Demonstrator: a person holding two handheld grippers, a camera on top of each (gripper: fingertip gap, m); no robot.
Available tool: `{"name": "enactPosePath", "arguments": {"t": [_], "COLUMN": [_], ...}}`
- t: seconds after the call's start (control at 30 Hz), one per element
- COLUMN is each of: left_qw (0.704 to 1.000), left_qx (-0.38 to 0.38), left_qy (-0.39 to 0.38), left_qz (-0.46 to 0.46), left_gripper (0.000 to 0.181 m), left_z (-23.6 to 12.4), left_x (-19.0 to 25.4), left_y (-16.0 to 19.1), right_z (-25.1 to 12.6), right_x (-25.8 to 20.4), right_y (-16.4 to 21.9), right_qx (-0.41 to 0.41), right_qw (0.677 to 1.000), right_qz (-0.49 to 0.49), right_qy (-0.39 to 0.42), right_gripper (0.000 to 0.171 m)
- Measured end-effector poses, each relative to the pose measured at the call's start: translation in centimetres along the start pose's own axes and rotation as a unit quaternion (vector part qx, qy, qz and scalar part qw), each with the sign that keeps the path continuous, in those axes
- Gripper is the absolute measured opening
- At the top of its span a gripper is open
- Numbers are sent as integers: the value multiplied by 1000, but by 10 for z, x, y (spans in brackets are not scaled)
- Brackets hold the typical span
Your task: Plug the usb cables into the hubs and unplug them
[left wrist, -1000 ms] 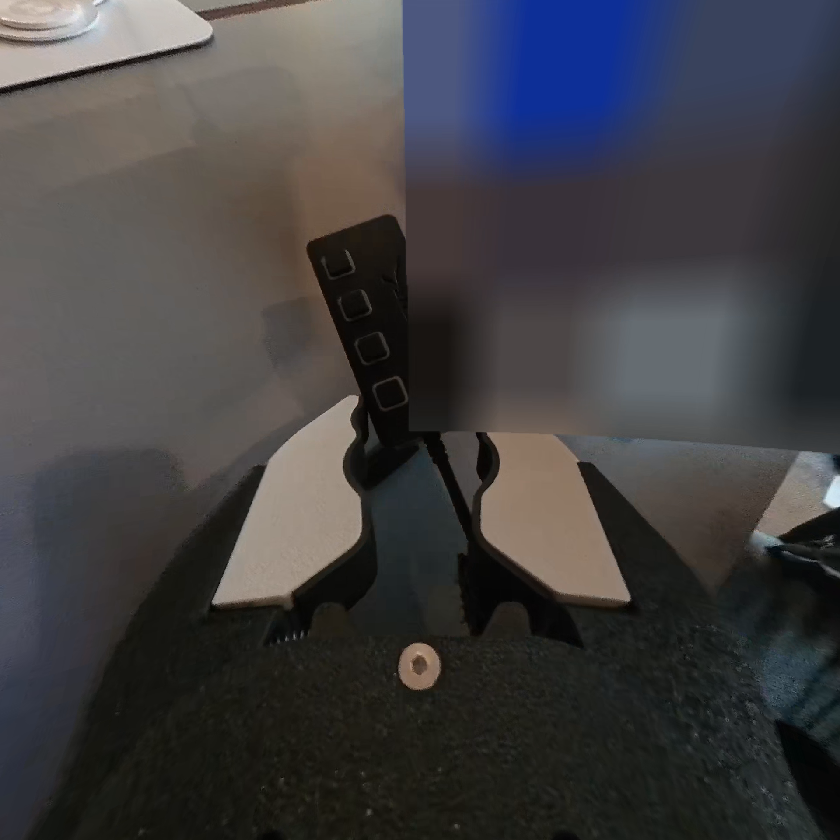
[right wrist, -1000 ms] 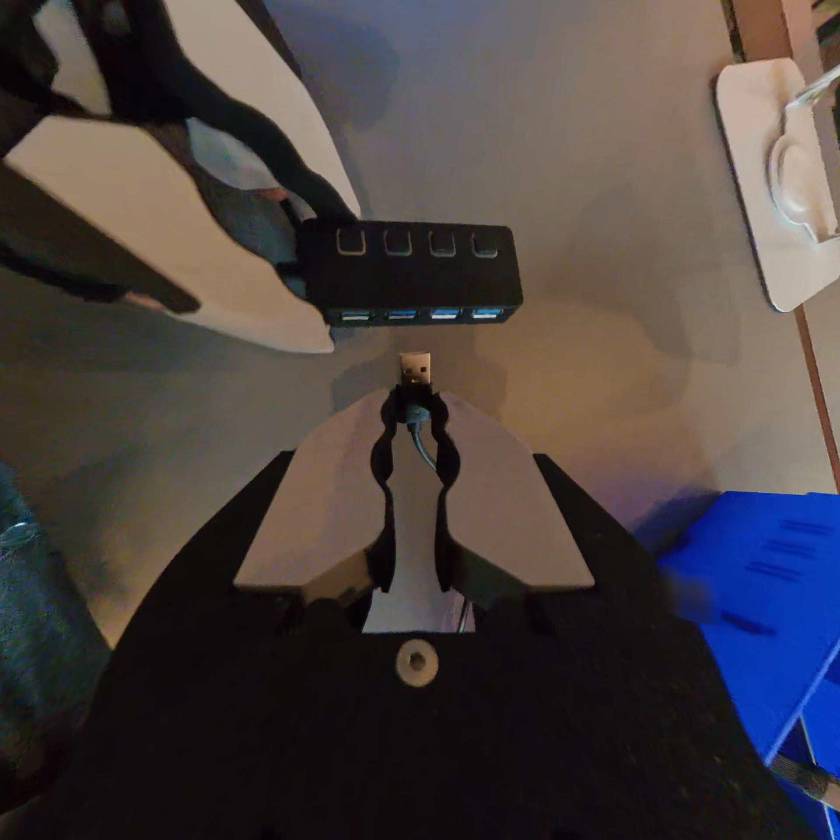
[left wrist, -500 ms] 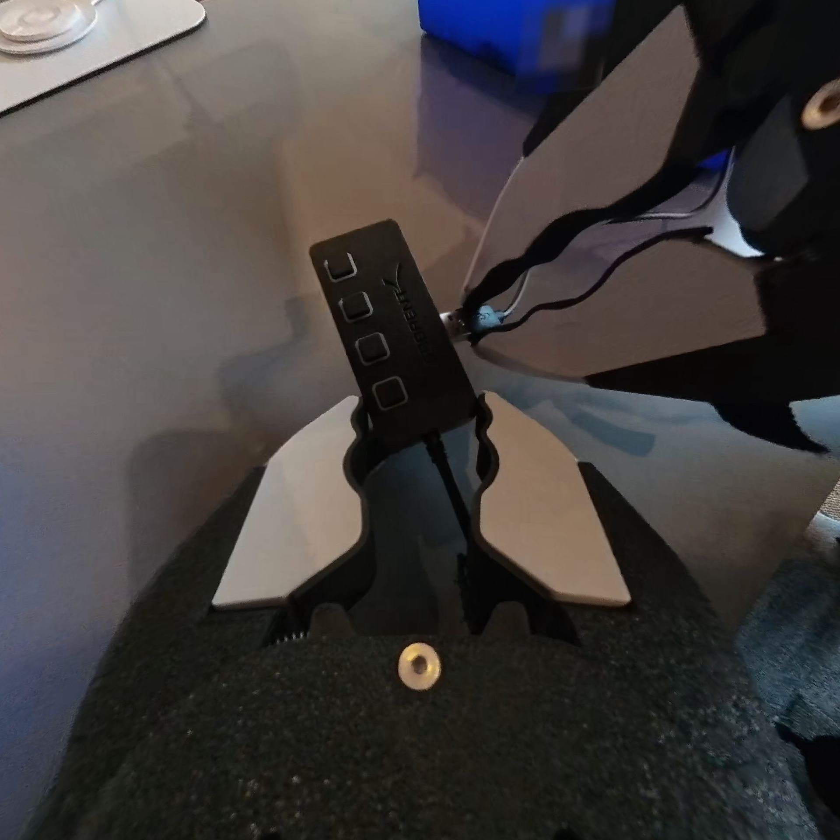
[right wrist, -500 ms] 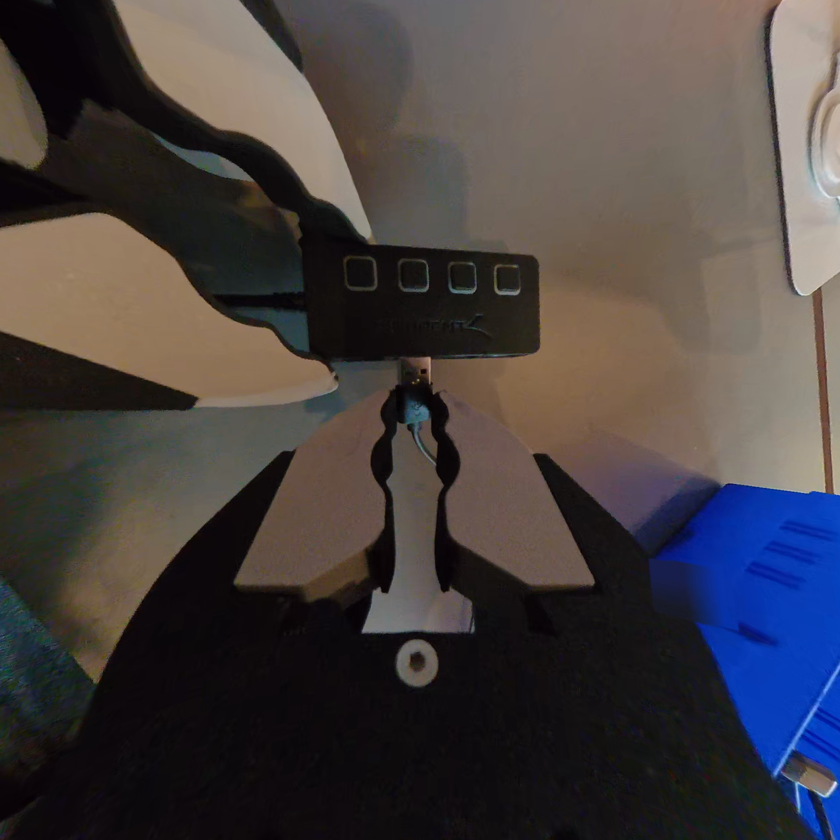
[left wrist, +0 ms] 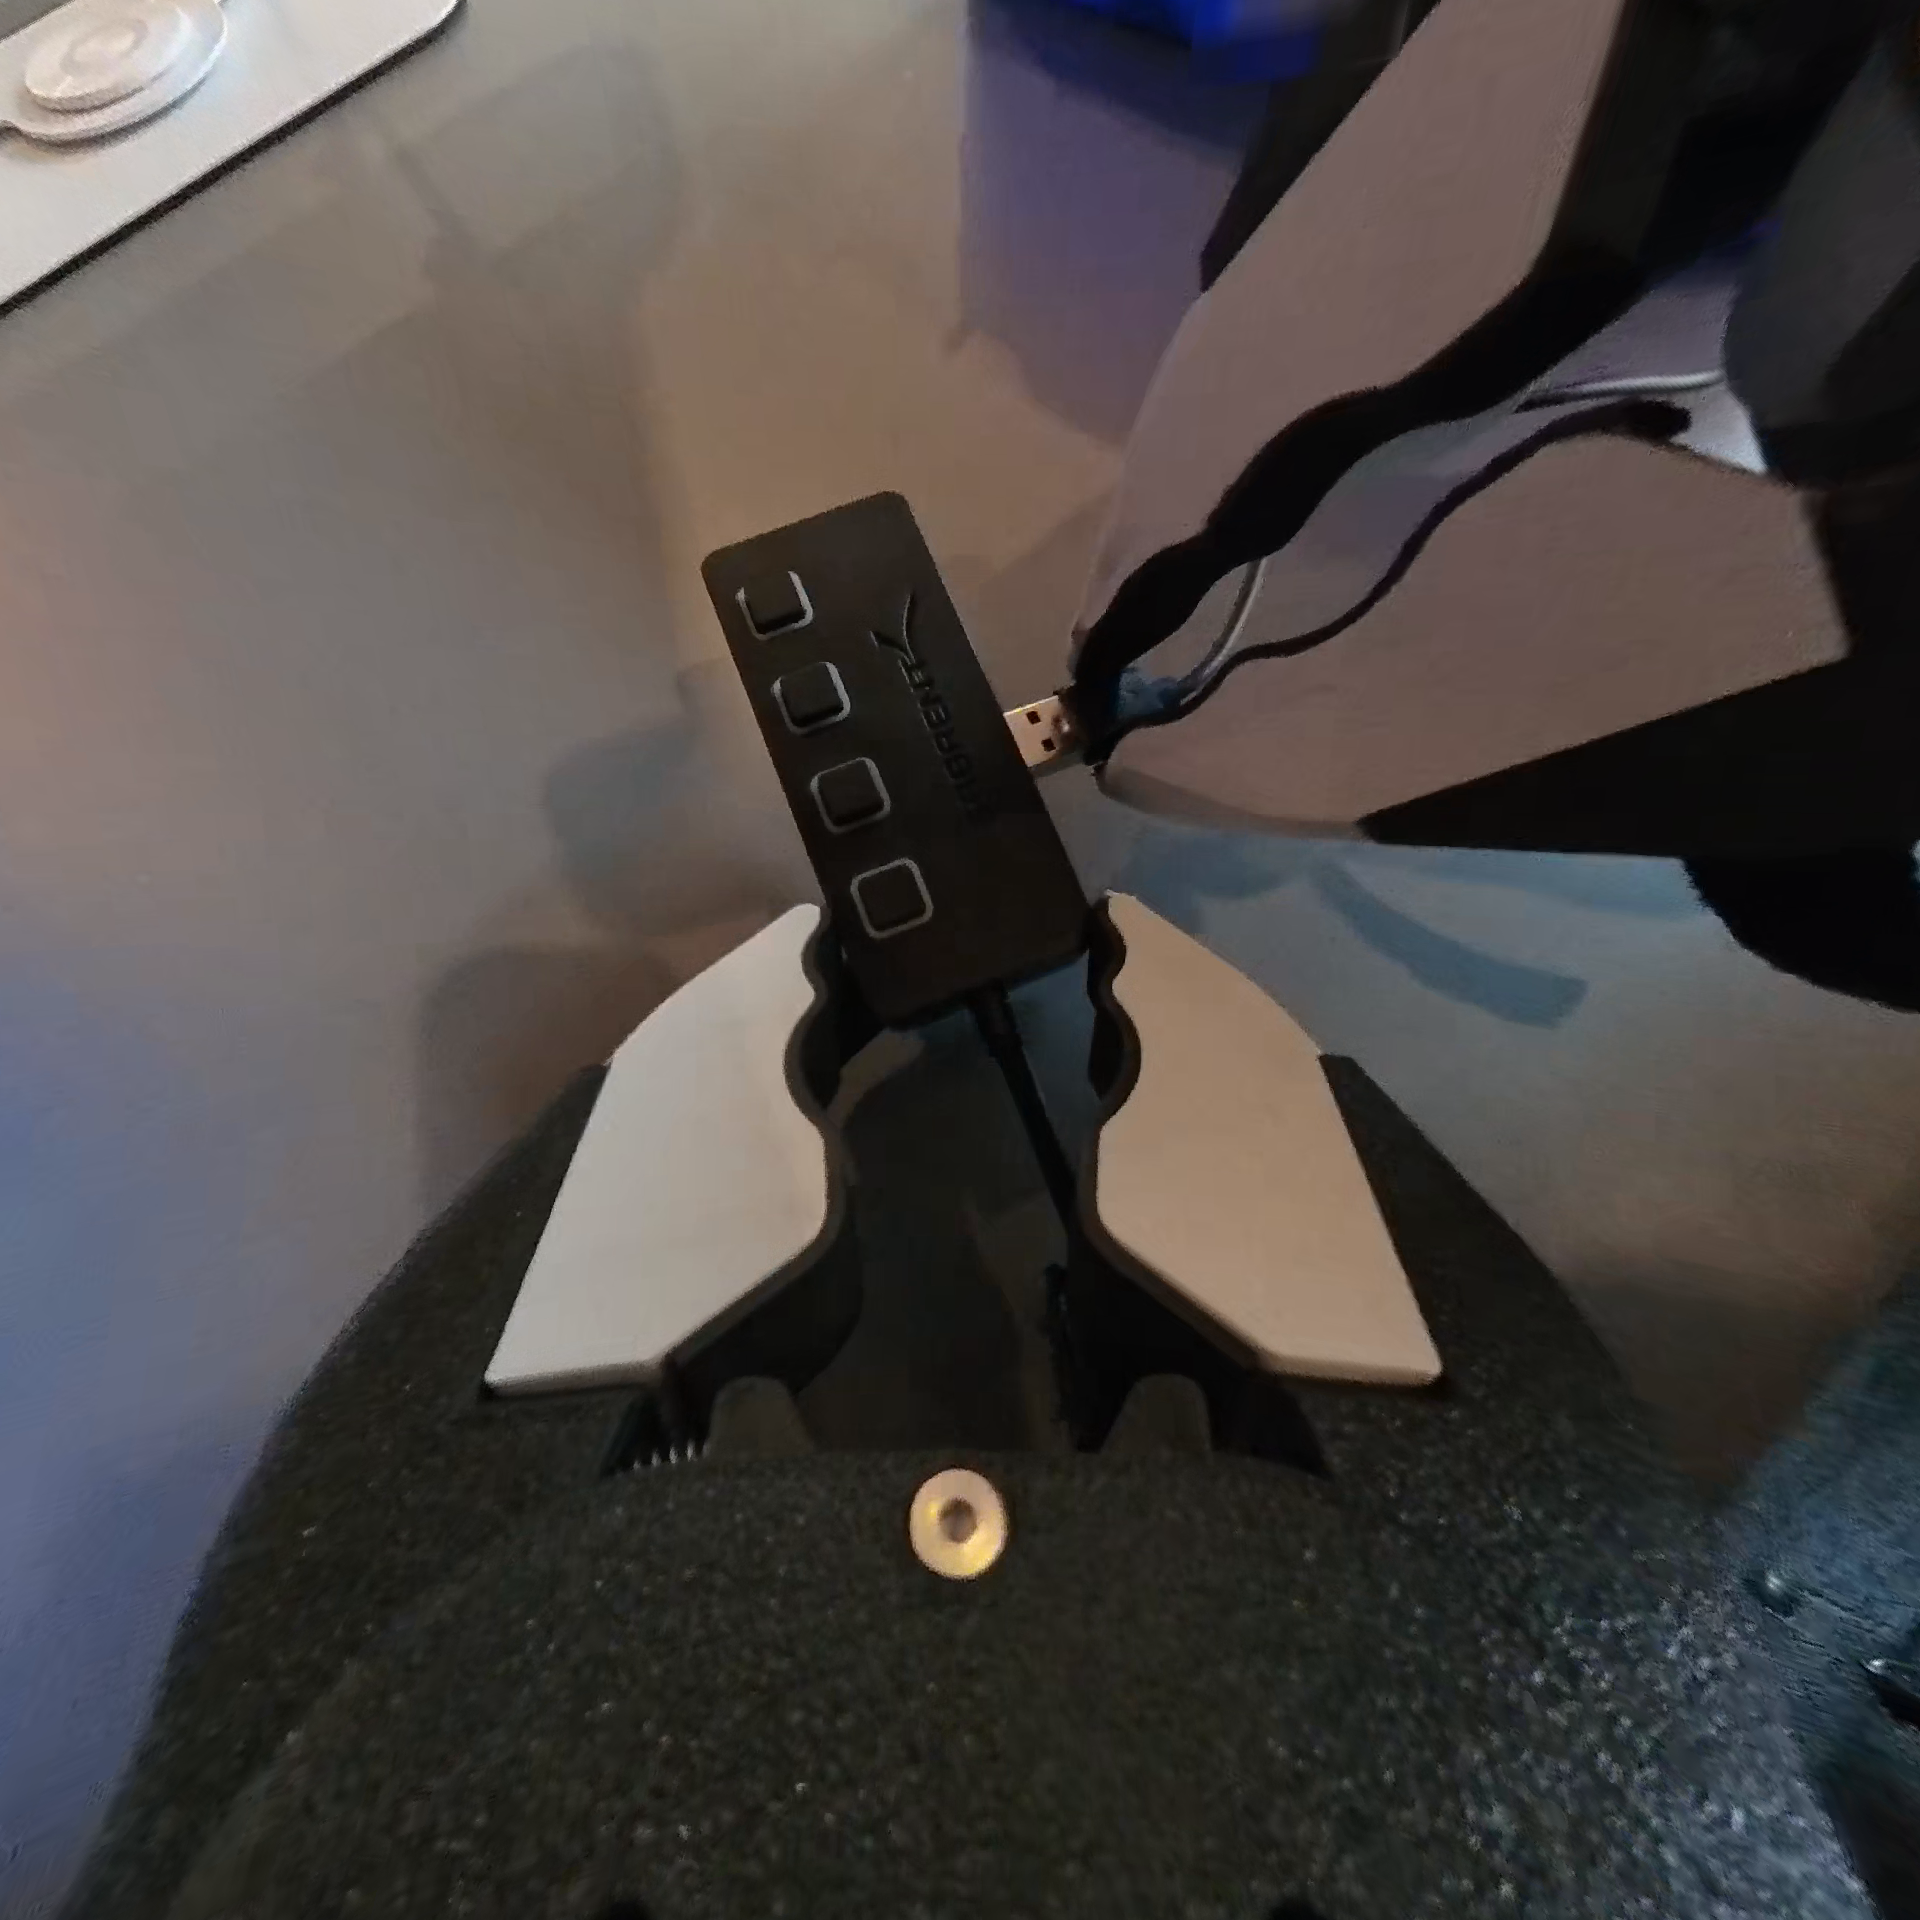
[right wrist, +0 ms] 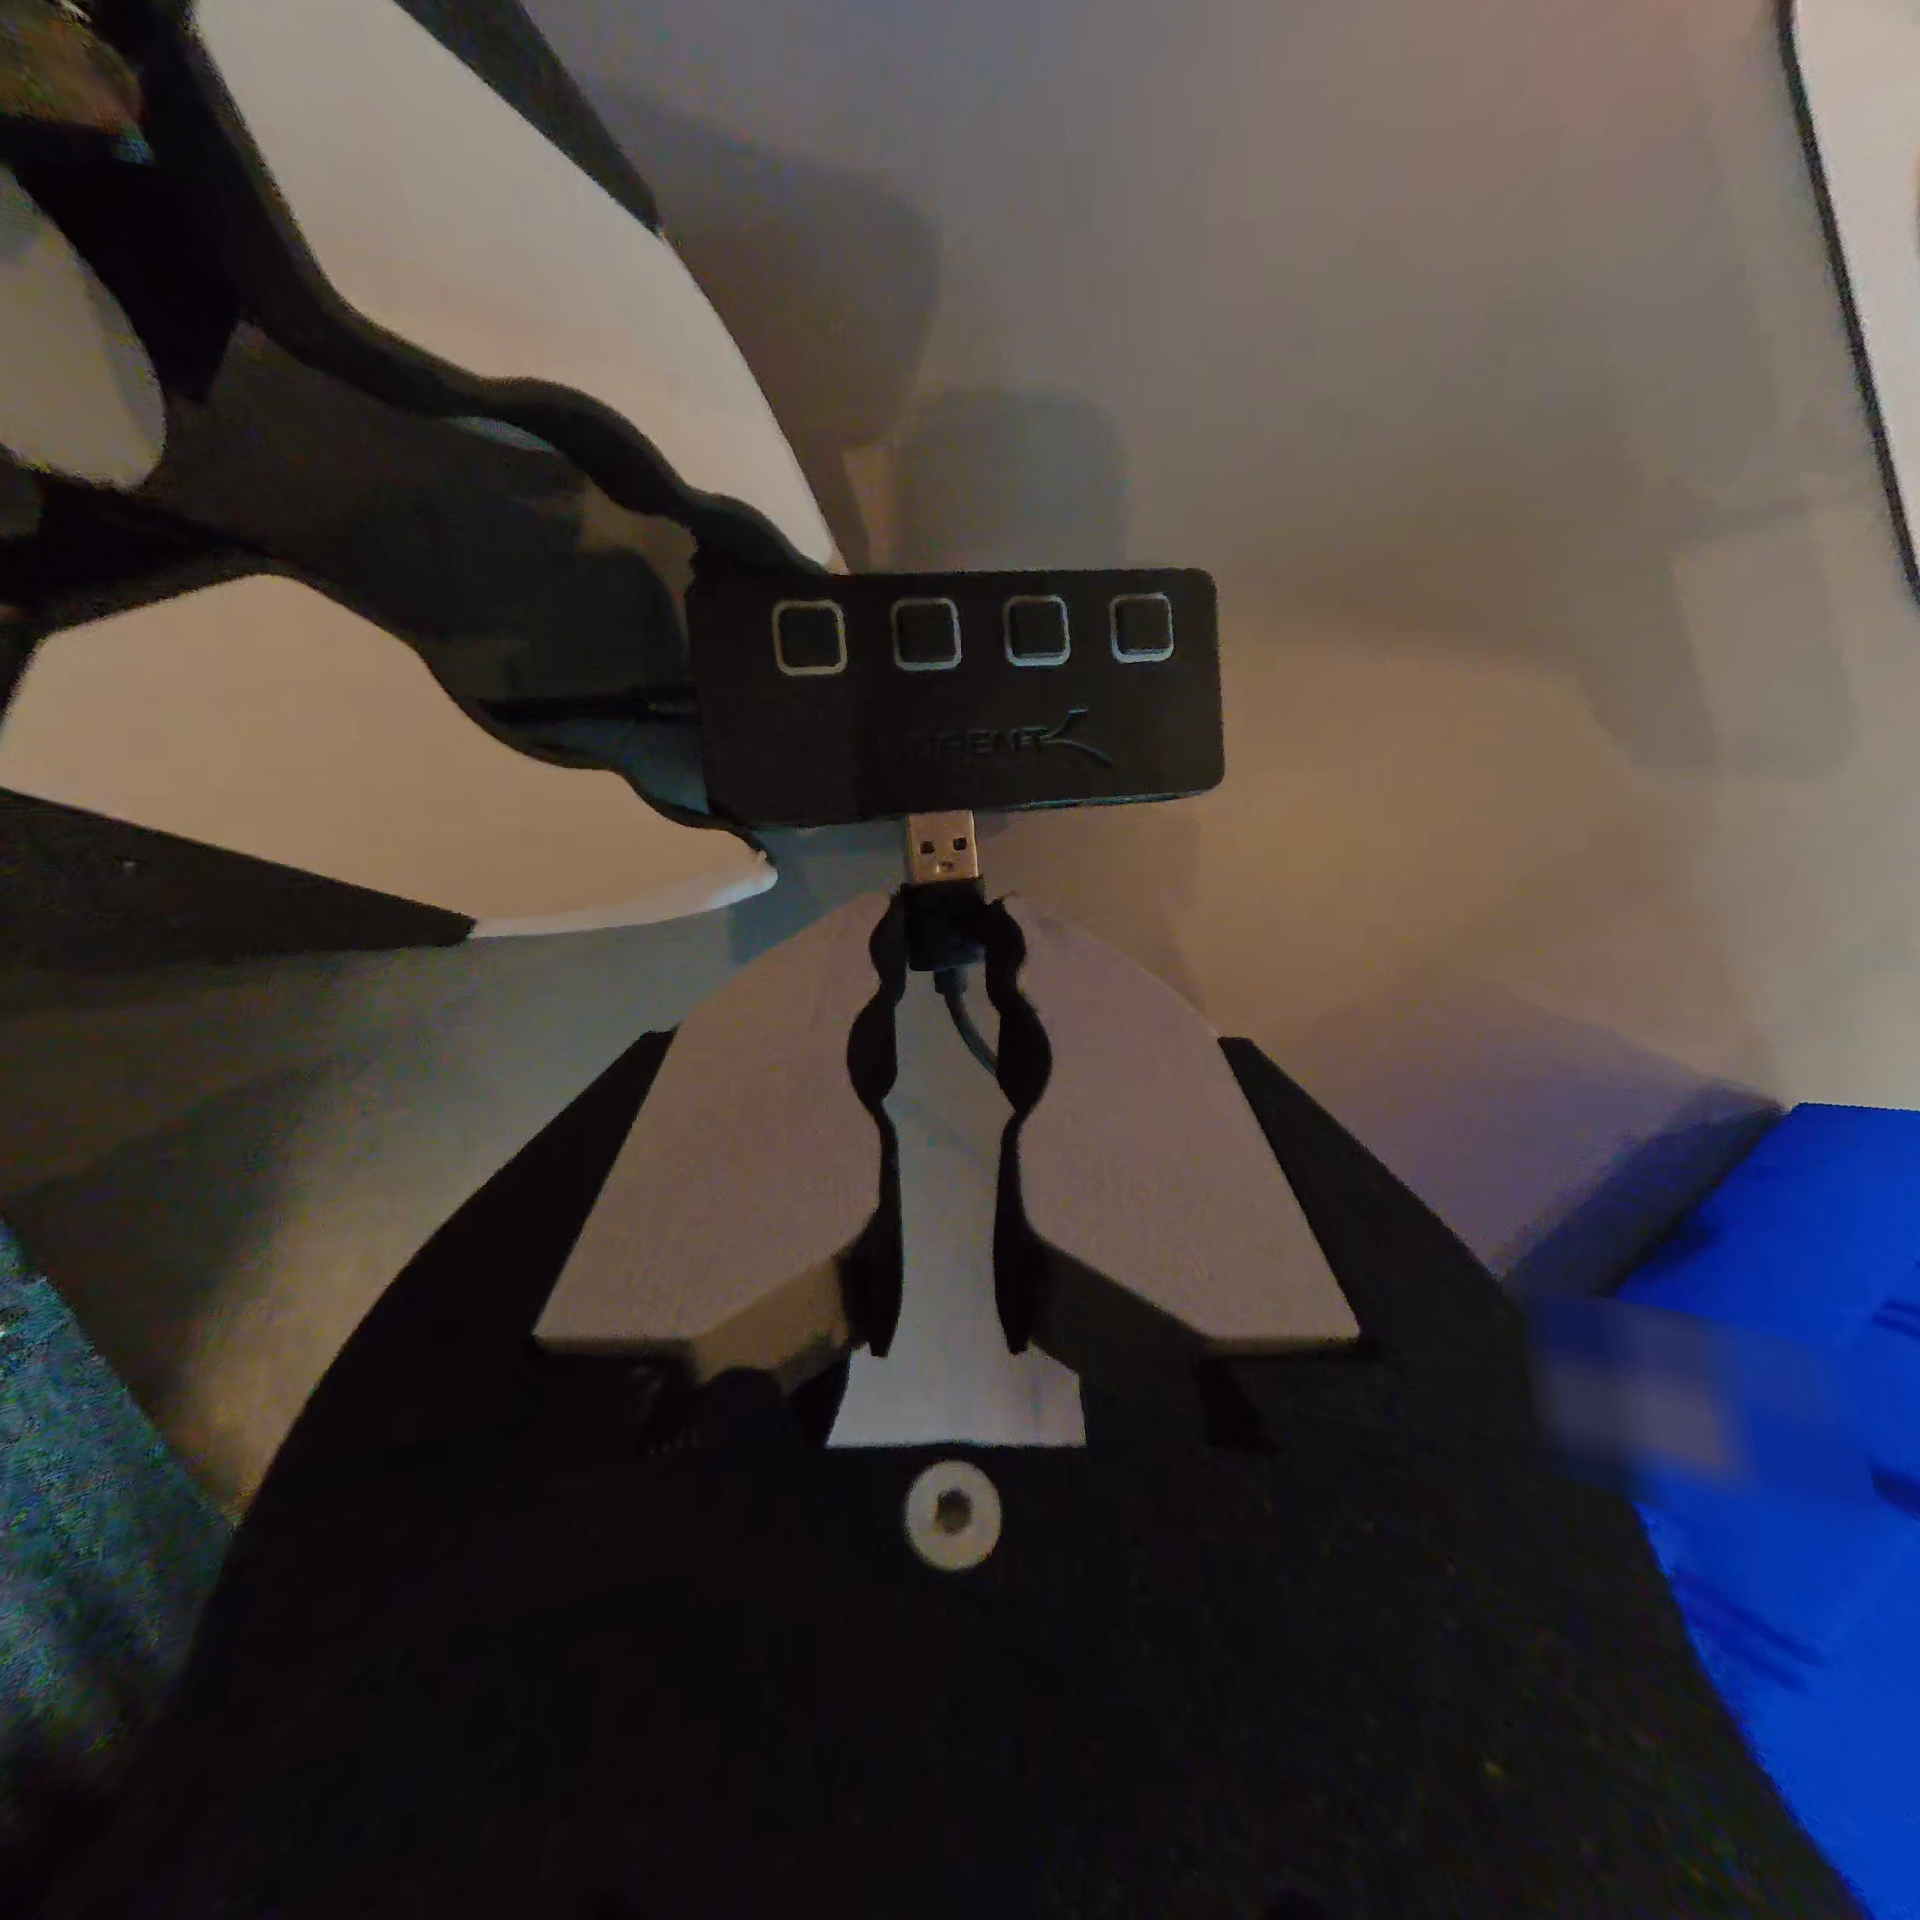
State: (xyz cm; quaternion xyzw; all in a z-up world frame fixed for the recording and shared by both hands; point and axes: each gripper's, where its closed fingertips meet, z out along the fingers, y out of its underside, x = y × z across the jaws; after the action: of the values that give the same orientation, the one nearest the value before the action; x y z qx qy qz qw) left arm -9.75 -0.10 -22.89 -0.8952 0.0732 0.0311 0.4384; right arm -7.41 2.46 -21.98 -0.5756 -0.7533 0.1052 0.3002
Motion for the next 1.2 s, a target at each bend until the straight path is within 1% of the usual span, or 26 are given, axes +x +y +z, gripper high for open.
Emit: {"name": "enactPosePath", "arguments": {"t": [0.13, 0.27, 0.37, 0.43, 0.47, 0.5, 0.53, 0.57, 0.67, 0.73, 0.8, 0.9, 0.97, 1.03, 1.07, 1.1, 1.17, 1.2], "left_qw": [1000, 1000, 1000, 999, 999, 997, 996, 996, 996, 997, 997, 998, 998, 998, 998, 998, 998, 998], "left_qx": [-5, -5, -16, -30, -30, -21, -16, -14, -14, -11, -6, -6, -6, -7, -7, -5, -3, -2], "left_qy": [-4, 10, 11, 13, 34, 71, 84, 87, 81, 77, 74, 57, 56, 56, 57, 59, 64, 66], "left_qz": [-2, -2, 10, 28, 26, 6, -6, -11, -25, -30, -27, -14, -10, -6, -6, -8, -10, -11], "left_gripper": [46, 46, 46, 46, 46, 46, 46, 46, 46, 46, 46, 46, 46, 46, 46, 46, 46, 46], "left_z": [1, 1, 1, 2, 3, 4, 5, 6, 5, 3, 1, -1, -1, 0, 0, 0, 0, 0], "left_x": [-2, -1, 0, 2, 8, 18, 22, 22, 13, 7, 4, 0, 2, 3, 4, 5, 6, 7], "left_y": [1, 2, 3, 3, 1, -3, -5, -6, -4, -3, -4, -3, -2, -1, -1, -2, -2, -2], "right_z": [-1, -2, -5, -10, -13, -13, -13, -15, -19, -16, -21, -46, -67, -83, -86, -84, -68, -59], "right_x": [0, 0, 1, -9, -14, -9, 1, 7, 6, -1, -7, -5, 1, 3, 1, -3, -9, -13], "right_y": [-3, -3, -4, -16, -23, -23, -19, -16, -8, 9, 20, 21, 21, 24, 28, 32, 46, 56], "right_qx": [17, 28, 35, 72, 92, 81, 66, 70, 129, 130, 135, 153, 148, 133, 124, 113, 88, 66], "right_qw": [1000, 999, 994, 984, 981, 982, 983, 983, 983, 987, 984, 975, 972, 971, 969, 964, 948, 938], "right_qz": [1, -30, -96, -159, -167, -161, -158, -151, -126, -91, -62, -20, -12, -44, -78, -126, -236, -269], "right_qy": [7, 16, 36, 37, 35, 51, 72, 76, 30, -30, -93, -161, -180, -193, -201, -203, -196, -206], "right_gripper": [13, 13, 13, 6, 6, 6, 6, 6, 6, 7, 7, 28, 31, 30, 24, 23, 25, 29]}}
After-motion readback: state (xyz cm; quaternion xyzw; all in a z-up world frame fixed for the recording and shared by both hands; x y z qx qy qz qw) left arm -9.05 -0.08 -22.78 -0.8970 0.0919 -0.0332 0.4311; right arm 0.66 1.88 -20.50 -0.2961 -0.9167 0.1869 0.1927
